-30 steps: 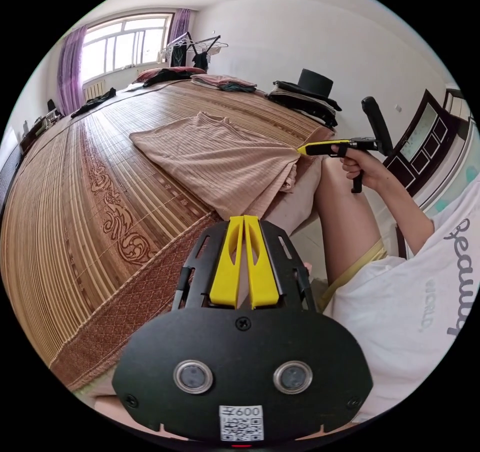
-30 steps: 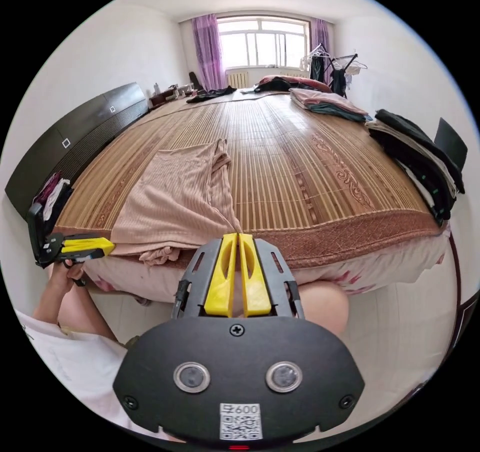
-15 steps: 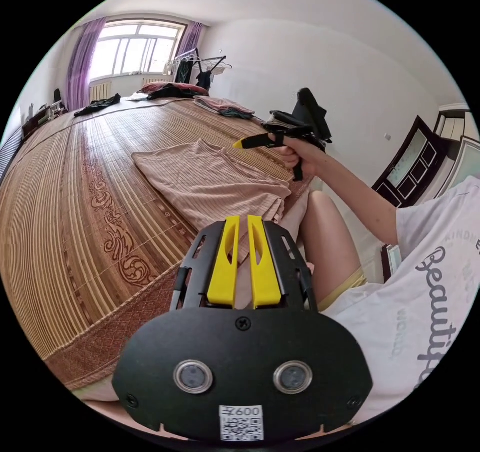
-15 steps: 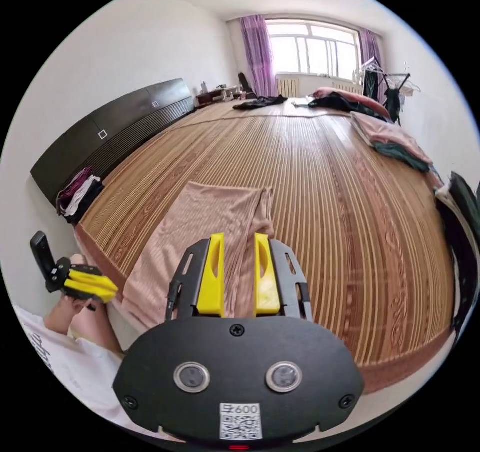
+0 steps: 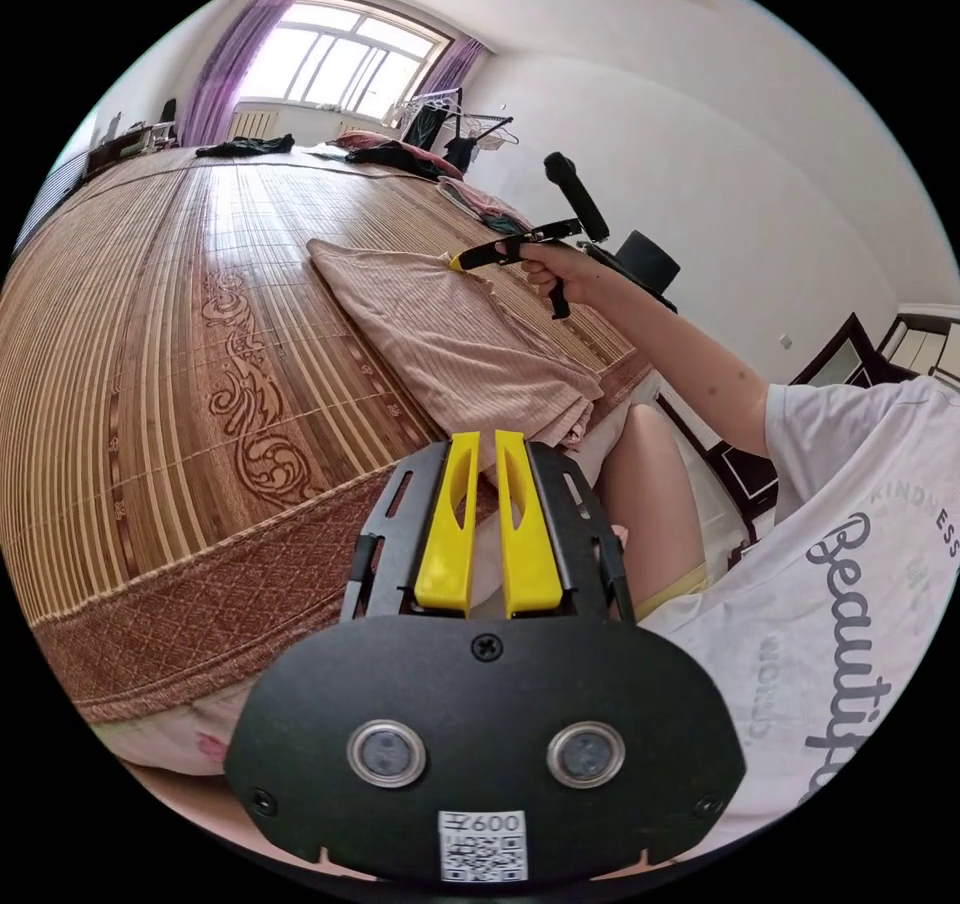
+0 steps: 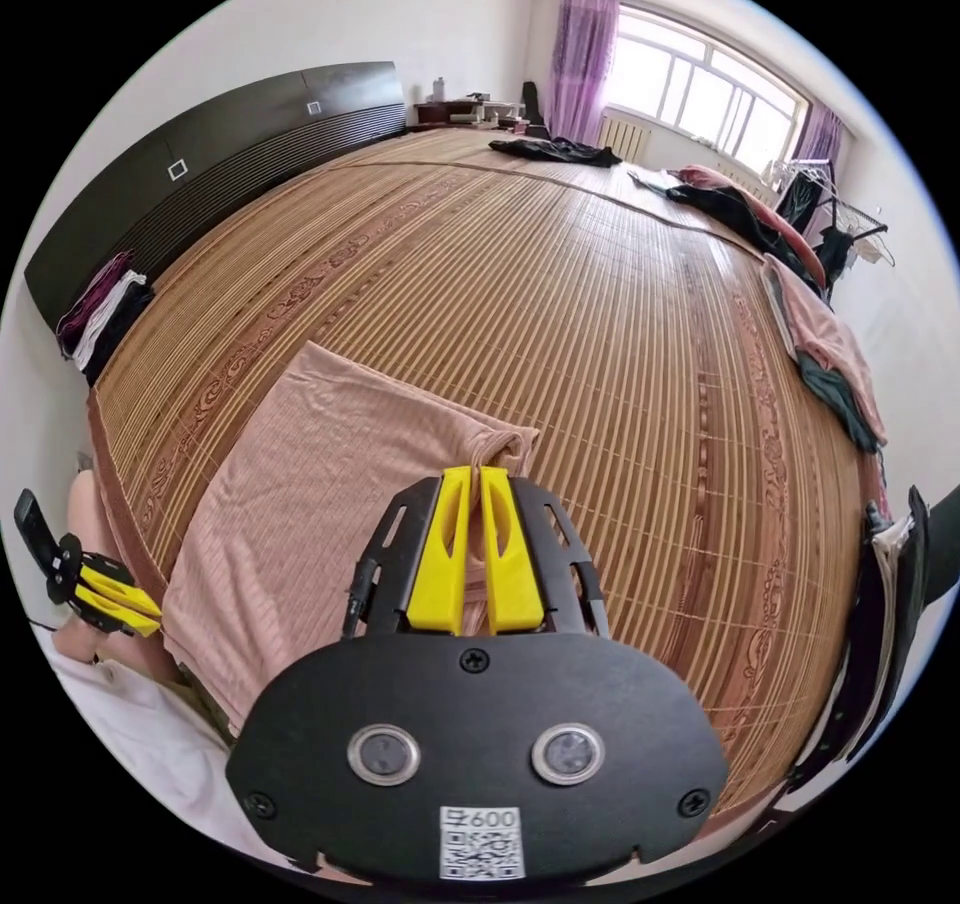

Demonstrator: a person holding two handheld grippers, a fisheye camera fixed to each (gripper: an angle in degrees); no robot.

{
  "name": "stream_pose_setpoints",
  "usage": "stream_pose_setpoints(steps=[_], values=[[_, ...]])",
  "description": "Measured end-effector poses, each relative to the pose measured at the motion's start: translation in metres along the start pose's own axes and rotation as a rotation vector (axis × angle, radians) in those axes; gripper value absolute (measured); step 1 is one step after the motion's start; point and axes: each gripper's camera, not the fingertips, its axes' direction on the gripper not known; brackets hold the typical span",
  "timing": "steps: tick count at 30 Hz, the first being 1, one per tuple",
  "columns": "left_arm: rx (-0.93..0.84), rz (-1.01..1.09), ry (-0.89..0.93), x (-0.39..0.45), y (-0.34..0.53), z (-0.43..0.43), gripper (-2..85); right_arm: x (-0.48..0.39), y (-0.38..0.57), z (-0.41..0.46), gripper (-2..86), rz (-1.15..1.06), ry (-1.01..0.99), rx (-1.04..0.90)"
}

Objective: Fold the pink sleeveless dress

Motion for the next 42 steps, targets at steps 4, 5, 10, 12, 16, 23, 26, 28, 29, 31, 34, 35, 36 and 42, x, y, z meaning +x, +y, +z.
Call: stream_pose_setpoints(steps=[4,5,10,12,16,23,26,28,29,31,34,35,36,42], values=[[0.022,0.015,0.001,0.004,-0.022,-0.003,2.3,0.006,-0.015,-0.012,-0.8,-0.012,-0.021,-0.006],[0.028,0.022,0.005,0.006,-0.029,-0.004,2.3,0.010,-0.018,-0.014,-0.9,-0.003,-0.029,0.002],[0.014,0.030,0.006,0.011,-0.047,0.003,2.1,0.034,-0.027,-0.022,-0.9,0.056,-0.096,0.015],[-0.011,0.025,0.001,0.010,-0.051,0.011,2.1,0.041,-0.030,-0.016,-0.8,0.060,-0.081,-0.004],[-0.059,0.020,0.015,0.014,-0.058,0.032,1.9,0.050,-0.035,0.014,-0.6,0.067,-0.114,-0.058],[-0.126,0.042,-0.076,0.026,-0.069,0.037,1.4,0.057,0.025,-0.038,5.6,0.190,-0.110,0.158],[-0.129,0.009,-0.042,0.025,-0.071,0.032,1.7,0.037,0.083,-0.076,6.7,0.144,-0.198,0.200],[-0.093,0.004,-0.024,0.027,-0.070,0.023,1.8,0.021,0.118,-0.088,6.8,0.115,-0.263,0.169],[-0.069,0.002,-0.026,0.029,-0.069,0.017,1.9,0.012,0.138,-0.091,6.7,0.107,-0.288,0.131],[-0.048,-0.004,-0.050,0.033,-0.068,0.010,2.1,0.001,0.162,-0.094,6.5,0.100,-0.277,0.088],[-0.050,-0.021,-0.068,0.035,-0.067,0.011,2.8,-0.012,0.184,-0.092,4.9,0.097,-0.208,0.036],[-0.052,-0.034,-0.058,0.034,-0.068,0.014,3.2,-0.016,0.188,-0.088,4.2,0.098,-0.191,0.019],[-0.052,-0.042,-0.052,0.034,-0.069,0.016,3.6,-0.018,0.189,-0.086,4.0,0.098,-0.183,0.012],[-0.086,-0.076,-0.189,0.036,-0.083,0.044,5.2,-0.028,0.194,-0.069,0.8,0.093,-0.133,-0.006]])
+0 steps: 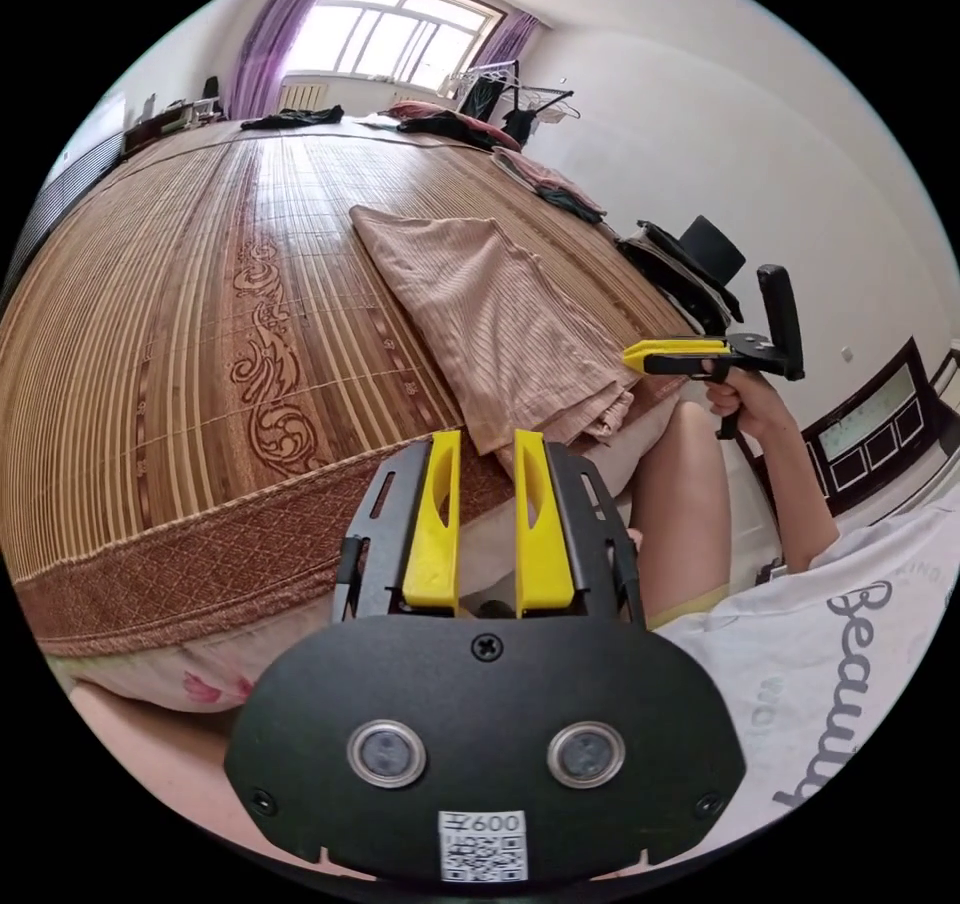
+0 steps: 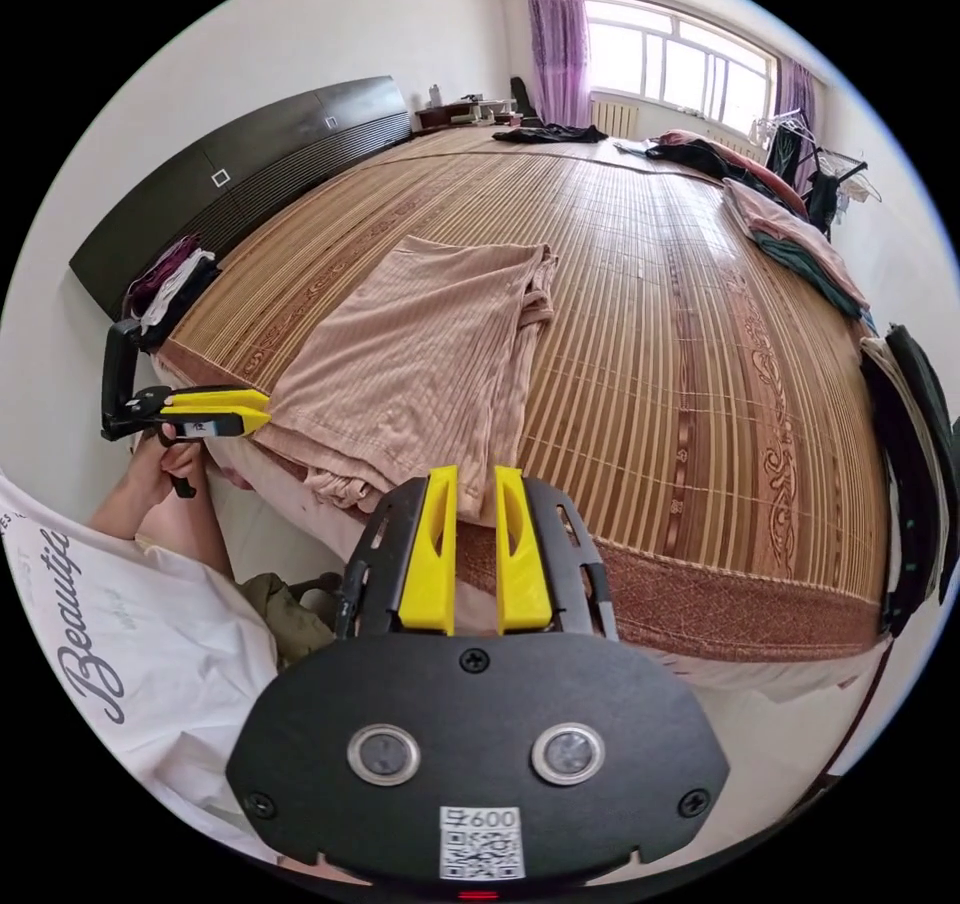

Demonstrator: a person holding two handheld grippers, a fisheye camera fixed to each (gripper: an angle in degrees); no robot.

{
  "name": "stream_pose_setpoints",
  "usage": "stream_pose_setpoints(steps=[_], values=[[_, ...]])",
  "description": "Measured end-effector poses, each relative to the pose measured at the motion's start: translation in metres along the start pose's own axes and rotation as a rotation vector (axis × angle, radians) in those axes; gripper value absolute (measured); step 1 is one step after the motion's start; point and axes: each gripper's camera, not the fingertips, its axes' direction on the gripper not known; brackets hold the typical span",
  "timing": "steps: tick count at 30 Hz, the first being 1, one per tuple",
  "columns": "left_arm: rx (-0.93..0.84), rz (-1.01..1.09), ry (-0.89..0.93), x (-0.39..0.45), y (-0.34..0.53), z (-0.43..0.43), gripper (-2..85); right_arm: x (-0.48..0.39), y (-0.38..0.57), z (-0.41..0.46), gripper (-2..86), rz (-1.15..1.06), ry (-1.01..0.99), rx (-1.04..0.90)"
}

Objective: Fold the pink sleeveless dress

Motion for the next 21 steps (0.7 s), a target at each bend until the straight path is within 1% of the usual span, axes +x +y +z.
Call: stream_pose_setpoints(steps=[2,7,10,13,15,17,19,21], values=[[-0.038,0.032,-0.005,0.005,-0.002,0.004,3.1,-0.002,0.000,0.004,-0.4,-0.011,0.040,0.008],[-0.011,0.064,0.001,0.013,-0.002,-0.006,1.5,-0.004,0.000,-0.009,-0.8,-0.027,0.102,0.063],[0.037,0.026,0.069,0.007,-0.007,-0.016,1.2,0.000,-0.003,-0.012,-0.8,-0.035,0.141,0.064],[0.013,0.023,0.116,0.003,-0.014,-0.012,1.0,0.018,-0.004,0.003,-0.8,-0.002,0.192,0.029],[-0.006,0.019,0.110,0.002,-0.014,-0.008,0.9,0.035,-0.004,0.019,-0.9,0.039,0.143,0.009],[-0.049,0.027,0.055,0.003,-0.012,0.000,0.8,0.054,-0.001,0.048,-0.9,0.077,0.055,-0.042],[-0.073,0.019,0.034,-0.001,-0.008,0.004,0.7,0.063,0.004,0.053,-0.9,0.114,0.053,-0.003],[-0.072,-0.002,0.067,-0.008,-0.004,0.004,0.6,0.068,0.009,0.055,-0.9,0.122,0.075,0.007]])
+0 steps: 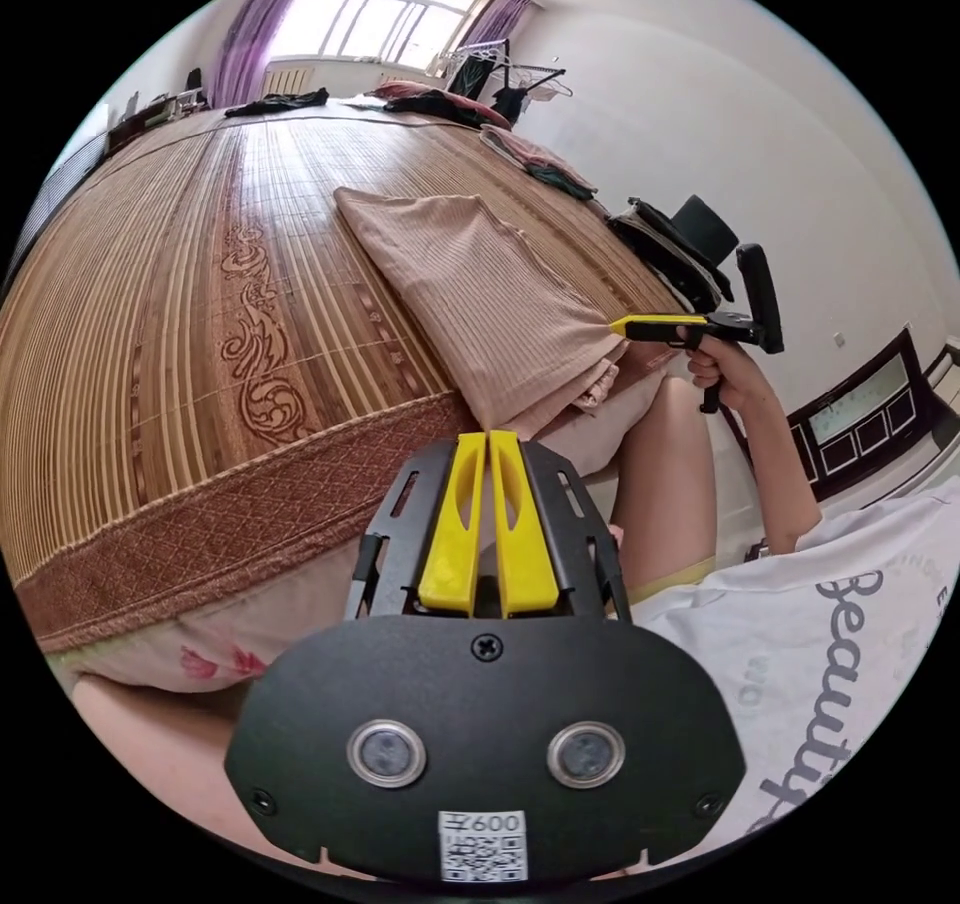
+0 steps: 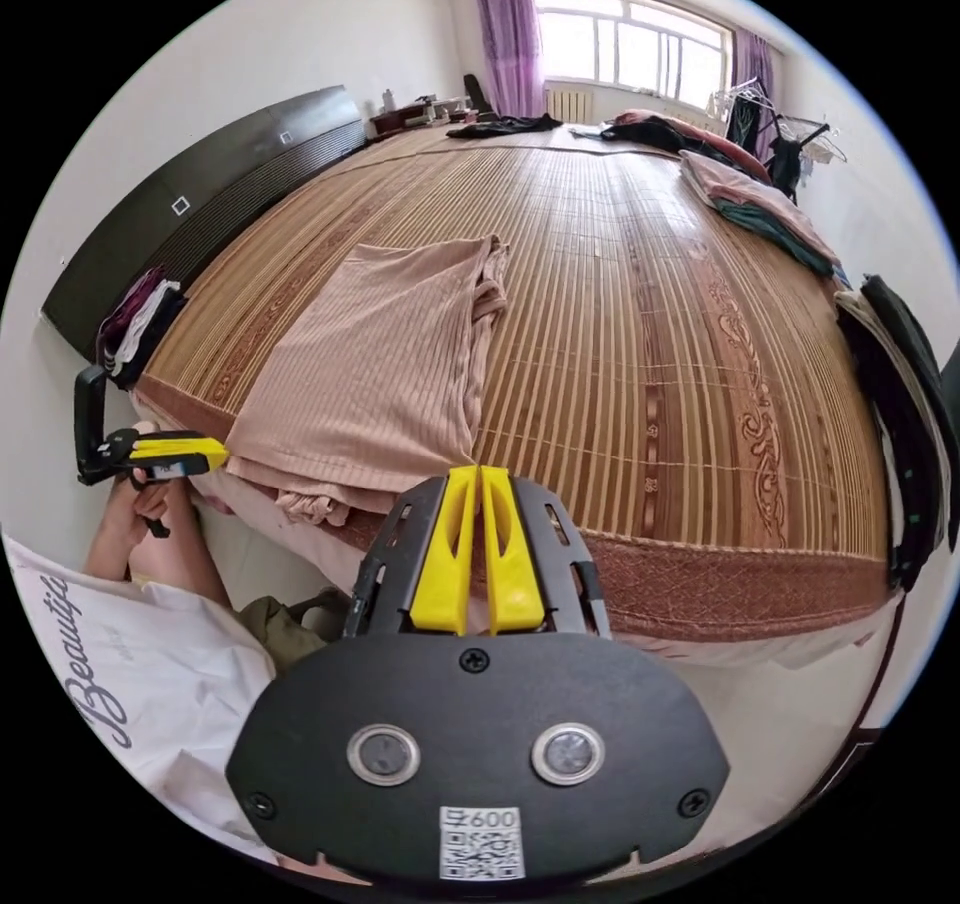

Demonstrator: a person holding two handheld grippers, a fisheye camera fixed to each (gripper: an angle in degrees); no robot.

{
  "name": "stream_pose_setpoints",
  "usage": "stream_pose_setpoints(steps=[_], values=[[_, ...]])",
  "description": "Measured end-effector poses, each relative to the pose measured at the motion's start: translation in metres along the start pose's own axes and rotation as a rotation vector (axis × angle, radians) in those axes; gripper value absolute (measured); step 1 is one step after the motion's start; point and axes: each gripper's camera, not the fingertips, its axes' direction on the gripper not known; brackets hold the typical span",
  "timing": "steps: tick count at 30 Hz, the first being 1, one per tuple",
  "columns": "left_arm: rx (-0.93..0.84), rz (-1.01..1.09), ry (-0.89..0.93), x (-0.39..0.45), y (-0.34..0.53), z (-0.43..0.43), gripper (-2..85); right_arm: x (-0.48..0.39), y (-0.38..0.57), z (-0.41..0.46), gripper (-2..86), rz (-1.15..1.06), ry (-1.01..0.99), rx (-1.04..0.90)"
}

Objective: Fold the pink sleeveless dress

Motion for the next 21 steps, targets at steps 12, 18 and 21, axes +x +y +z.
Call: stream_pose_setpoints(steps=[12,18,21], values=[[0.154,0.117,-0.048,-0.006,-0.018,-0.039,0.3,-0.034,0.045,-0.027,0.2,-0.027,-0.083,0.340],[0.187,0.156,-0.184,-0.041,-0.128,-0.024,0.7,-0.133,0.058,0.016,6.5,-0.295,-0.127,0.355],[0.153,0.182,-0.132,-0.068,-0.190,-0.002,0.7,-0.150,0.056,0.047,5.1,-0.327,-0.029,0.331]])
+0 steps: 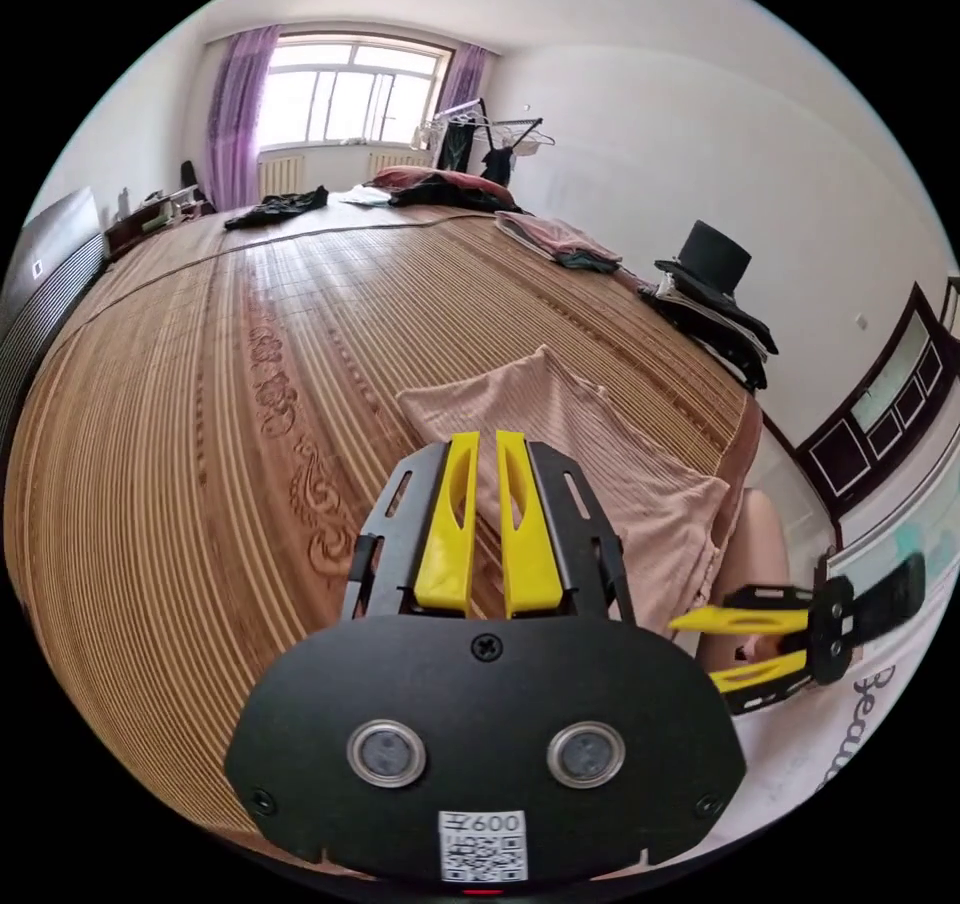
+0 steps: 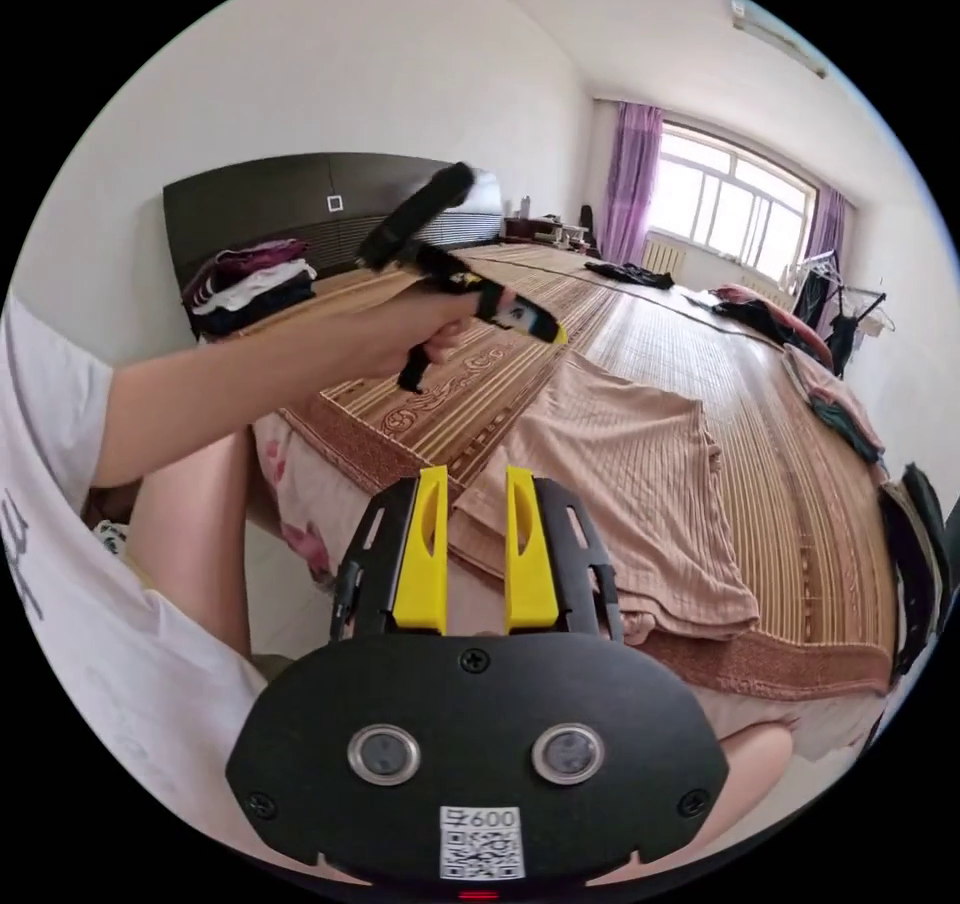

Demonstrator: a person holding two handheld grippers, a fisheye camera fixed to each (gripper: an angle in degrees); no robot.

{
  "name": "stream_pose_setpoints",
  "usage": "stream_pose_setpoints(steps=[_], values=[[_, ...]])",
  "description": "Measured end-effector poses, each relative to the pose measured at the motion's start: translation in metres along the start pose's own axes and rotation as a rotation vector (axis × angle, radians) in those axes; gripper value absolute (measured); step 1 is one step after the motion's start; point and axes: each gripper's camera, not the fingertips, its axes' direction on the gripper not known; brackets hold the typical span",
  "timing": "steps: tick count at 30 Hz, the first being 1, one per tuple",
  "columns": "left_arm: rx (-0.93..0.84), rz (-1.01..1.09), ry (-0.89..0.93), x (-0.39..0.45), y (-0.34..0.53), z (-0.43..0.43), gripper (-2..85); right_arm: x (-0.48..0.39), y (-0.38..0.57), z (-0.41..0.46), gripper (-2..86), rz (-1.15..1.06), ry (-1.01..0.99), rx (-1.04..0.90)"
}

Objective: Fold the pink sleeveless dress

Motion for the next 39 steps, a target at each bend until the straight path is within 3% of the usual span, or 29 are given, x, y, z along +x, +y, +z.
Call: stream_pose_setpoints(steps=[2,5,9,13,16,19,21,25,29,32,35,37,39], values=[[-0.099,0.057,0.008,-0.015,-0.031,0.046,0.5,0.014,0.003,0.030,3.0,0.055,-0.058,-0.124],[-0.261,0.133,-0.134,-0.023,-0.037,0.102,0.5,0.024,0.013,0.032,0.3,-0.016,-0.041,-0.150],[-0.303,0.171,-0.233,-0.005,-0.021,0.089,0.5,0.044,0.020,0.025,-0.7,-0.163,-0.069,-0.232],[-0.308,0.281,-0.503,0.039,0.059,0.045,0.6,0.092,0.036,0.011,-0.8,-0.286,-0.186,-0.349],[-0.293,0.184,-0.547,0.053,0.133,-0.011,0.6,0.137,0.063,0.000,-0.9,-0.374,-0.117,-0.469],[-0.213,-0.007,-0.396,0.054,0.201,-0.074,0.6,0.202,0.076,-0.025,-0.9,-0.242,-0.097,-0.407],[-0.164,-0.096,-0.420,0.053,0.236,-0.102,0.5,0.239,0.079,-0.045,-0.8,-0.109,-0.117,-0.342],[0.115,-0.240,-0.428,0.048,0.293,-0.167,0.4,0.295,0.103,-0.098,-0.7,0.184,-0.080,-0.022],[0.273,-0.036,-0.381,0.072,0.300,-0.164,0.4,0.308,0.134,-0.118,-0.7,0.382,0.004,0.278],[0.216,0.056,-0.389,0.088,0.291,-0.128,0.5,0.277,0.128,-0.087,-0.8,0.338,0.056,0.336],[0.189,0.006,-0.299,0.085,0.293,-0.096,0.6,0.238,0.104,-0.029,-0.8,0.184,0.029,0.317],[0.097,-0.030,-0.414,0.081,0.295,-0.078,0.7,0.233,0.090,0.010,-0.8,0.158,-0.031,0.251],[0.118,-0.012,-0.465,0.079,0.305,-0.079,0.7,0.252,0.084,0.047,-0.8,0.228,-0.078,0.116]])
